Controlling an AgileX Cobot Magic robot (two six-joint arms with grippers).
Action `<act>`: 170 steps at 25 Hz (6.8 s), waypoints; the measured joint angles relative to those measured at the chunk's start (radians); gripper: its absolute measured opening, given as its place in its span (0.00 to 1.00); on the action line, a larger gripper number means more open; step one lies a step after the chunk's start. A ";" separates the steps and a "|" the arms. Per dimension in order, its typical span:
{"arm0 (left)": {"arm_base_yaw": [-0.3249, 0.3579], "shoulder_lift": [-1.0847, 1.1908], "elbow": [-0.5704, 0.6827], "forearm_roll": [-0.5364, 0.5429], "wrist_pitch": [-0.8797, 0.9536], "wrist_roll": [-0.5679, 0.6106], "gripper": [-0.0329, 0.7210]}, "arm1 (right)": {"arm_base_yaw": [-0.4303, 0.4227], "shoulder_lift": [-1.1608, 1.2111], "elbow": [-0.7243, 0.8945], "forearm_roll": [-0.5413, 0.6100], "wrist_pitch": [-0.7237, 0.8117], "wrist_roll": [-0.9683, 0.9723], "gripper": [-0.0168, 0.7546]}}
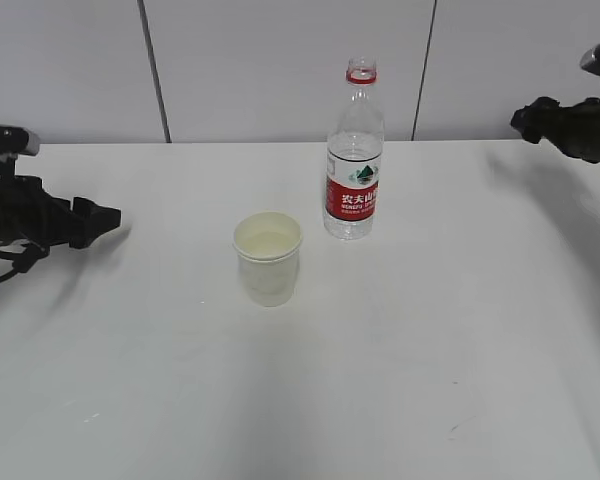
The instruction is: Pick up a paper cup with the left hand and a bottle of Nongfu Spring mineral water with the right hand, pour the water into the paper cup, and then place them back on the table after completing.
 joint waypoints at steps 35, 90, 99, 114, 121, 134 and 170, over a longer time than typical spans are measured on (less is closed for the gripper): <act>-0.065 -0.263 -0.126 -0.245 0.921 0.096 0.67 | -0.011 -0.078 -0.160 -1.095 -0.067 1.176 0.79; -0.036 -1.957 0.441 -1.093 1.682 0.729 0.74 | -0.011 -0.102 -0.162 -1.099 -0.279 1.065 0.79; -0.036 -2.045 0.441 -1.092 1.689 0.725 0.74 | -0.011 -0.103 -0.162 -1.099 -0.283 1.050 0.79; -0.036 -2.045 0.441 -1.096 1.689 0.723 0.74 | -0.011 -0.103 -0.162 -1.099 -0.283 1.049 0.79; -0.036 -2.045 0.441 -1.096 1.689 0.723 0.69 | -0.011 -0.103 -0.162 -1.099 -0.285 1.048 0.79; -0.036 -2.045 0.441 -1.096 1.689 0.723 0.69 | -0.015 -0.105 -0.102 -0.908 -0.314 0.804 0.79; -0.036 -2.045 0.441 -1.096 1.689 0.722 0.64 | 0.197 -0.760 0.289 0.598 1.154 -0.843 0.79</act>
